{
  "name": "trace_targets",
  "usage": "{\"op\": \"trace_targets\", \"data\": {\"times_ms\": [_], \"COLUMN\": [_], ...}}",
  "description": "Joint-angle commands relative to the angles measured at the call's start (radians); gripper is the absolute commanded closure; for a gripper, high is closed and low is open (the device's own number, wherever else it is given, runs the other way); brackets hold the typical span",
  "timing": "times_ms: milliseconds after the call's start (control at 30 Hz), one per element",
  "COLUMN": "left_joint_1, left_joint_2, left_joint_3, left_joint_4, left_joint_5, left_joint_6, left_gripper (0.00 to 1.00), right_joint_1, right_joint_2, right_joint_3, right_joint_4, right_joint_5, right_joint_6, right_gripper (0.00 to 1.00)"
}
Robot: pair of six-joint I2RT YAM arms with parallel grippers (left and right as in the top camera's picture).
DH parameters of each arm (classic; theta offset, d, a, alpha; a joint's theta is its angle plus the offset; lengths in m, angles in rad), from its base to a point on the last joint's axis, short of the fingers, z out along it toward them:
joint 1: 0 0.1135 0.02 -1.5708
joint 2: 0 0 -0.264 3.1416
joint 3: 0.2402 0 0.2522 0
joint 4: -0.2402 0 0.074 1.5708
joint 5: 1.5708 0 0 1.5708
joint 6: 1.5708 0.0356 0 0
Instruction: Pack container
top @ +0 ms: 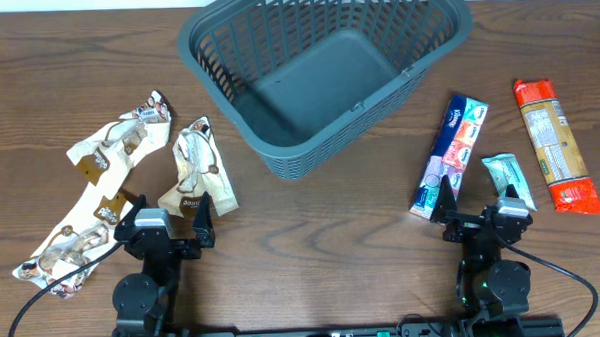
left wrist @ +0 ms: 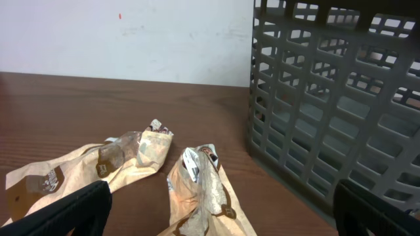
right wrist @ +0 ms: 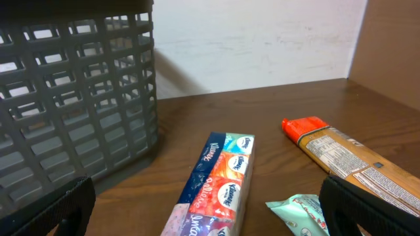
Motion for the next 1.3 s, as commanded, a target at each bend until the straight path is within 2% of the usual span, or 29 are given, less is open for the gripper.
{"op": "trace_targets", "data": {"times_ms": [0, 667, 833, 967, 1133, 1267], "left_joint_1": [-0.001, -0.001, -0.001, -0.001, -0.001, -0.001], "left_joint_2": [-0.002, -0.002, -0.002, -0.002, -0.002, -0.002], "left_joint_3": [-0.024, -0.024, -0.024, -0.024, -0.024, -0.024], "left_joint_4": [-0.029, -0.029, -0.029, -0.029, -0.029, -0.029], "left_joint_5": [-0.012, -0.012, -0.012, -0.012, -0.012, -0.012], "left_joint_6": [0.017, 0.017, 0.017, 0.017, 0.017, 0.017], "left_gripper": [0.01, 0.01, 0.01, 0.01, 0.01, 0.01], "right_joint_1": [0.004, 0.004, 0.004, 0.004, 0.004, 0.004], "right_joint_2": [-0.007, -0.007, -0.007, -0.007, 0.053, 0.187], "right_joint_3": [-0.003, -0.003, 0.004, 0.078, 0.243, 0.425], "right_joint_4": [-0.002, 0.032, 0.047, 0.044, -0.011, -0.099], "right_joint_5": [0.013, 0.029, -0.170, -0.294, -0.223, -0.217], "right_joint_6": [0.012, 0.012, 0.012, 0.012, -0.008, -0.080], "right_gripper": [0.01, 0.01, 0.01, 0.01, 0.01, 0.01]}}
